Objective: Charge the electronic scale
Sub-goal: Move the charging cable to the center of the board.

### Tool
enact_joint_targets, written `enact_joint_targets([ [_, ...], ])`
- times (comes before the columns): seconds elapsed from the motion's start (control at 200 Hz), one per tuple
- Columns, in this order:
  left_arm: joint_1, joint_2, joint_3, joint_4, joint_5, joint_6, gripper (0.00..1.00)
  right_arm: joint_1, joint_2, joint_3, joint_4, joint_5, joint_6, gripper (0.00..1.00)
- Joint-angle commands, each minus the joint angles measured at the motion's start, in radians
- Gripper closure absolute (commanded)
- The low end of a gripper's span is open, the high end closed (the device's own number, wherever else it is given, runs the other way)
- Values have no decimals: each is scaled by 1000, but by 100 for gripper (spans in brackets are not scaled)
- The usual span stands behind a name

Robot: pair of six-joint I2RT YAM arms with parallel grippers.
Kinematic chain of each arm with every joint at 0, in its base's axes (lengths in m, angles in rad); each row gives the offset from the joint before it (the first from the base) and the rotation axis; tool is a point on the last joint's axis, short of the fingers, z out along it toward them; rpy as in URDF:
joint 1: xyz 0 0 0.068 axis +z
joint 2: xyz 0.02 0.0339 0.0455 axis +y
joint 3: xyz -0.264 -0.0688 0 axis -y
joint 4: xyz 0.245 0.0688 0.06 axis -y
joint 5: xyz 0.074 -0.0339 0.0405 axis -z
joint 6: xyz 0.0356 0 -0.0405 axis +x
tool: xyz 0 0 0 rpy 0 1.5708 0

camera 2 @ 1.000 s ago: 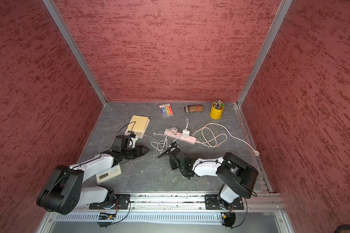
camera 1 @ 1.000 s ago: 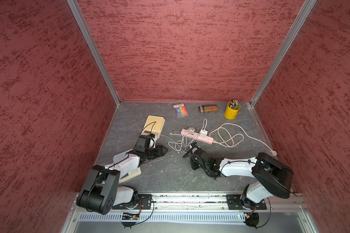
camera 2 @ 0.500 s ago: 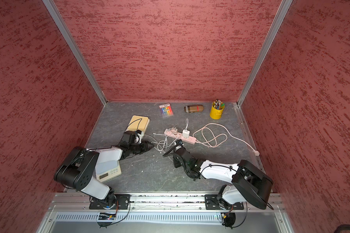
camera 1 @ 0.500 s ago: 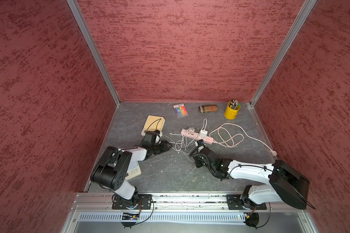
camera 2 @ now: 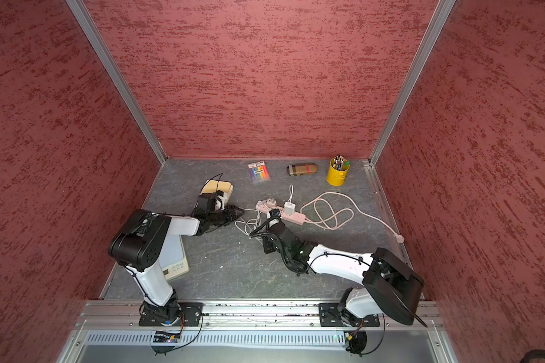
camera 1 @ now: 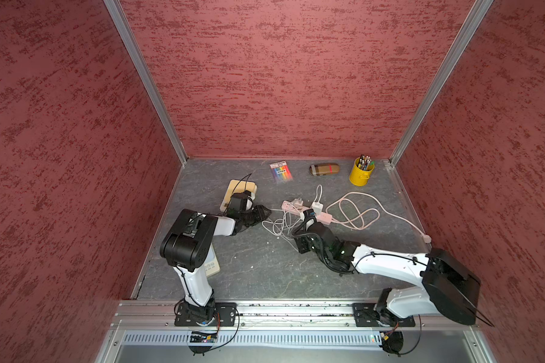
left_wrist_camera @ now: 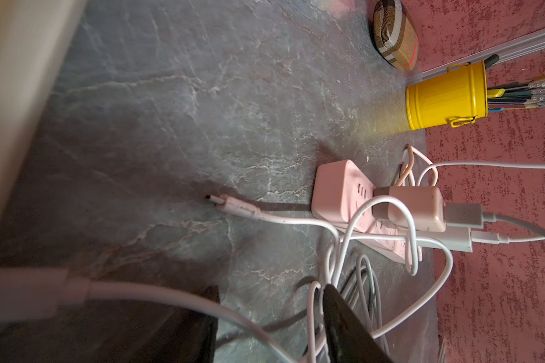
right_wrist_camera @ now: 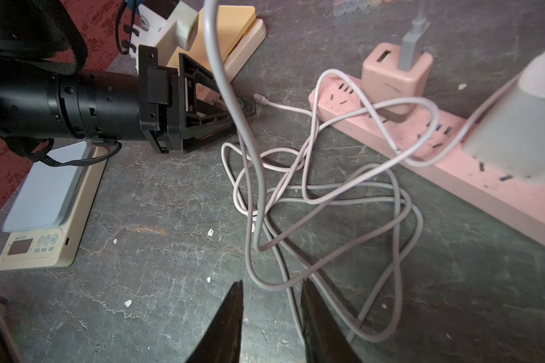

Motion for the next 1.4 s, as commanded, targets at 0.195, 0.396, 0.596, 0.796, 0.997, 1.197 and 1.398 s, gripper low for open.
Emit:
enact_joint_targets([
  [0.195,49,-140,-78,-62,23,-16,40,85,246,289,-81,-59,-24,63],
  [0.396,86,-184,-80,-115,71,-13,40,86,443,482,-203,-96,-35,62],
  [0.596,114,-182,-72,-128,102,-9,39,82,532,591,-339,3,-23,50],
  [0.796,119,-185,-68,-129,110,-7,39,77,558,639,-405,90,-17,47],
  [0.997,125,-202,-77,-134,111,0,39,56,610,697,-445,108,-48,45],
  [1.197,135,-233,-98,-145,108,8,39,35,680,742,-458,120,-87,44],
  [1.398,151,-296,-108,-201,99,31,39,29,650,709,-405,-81,-167,83],
])
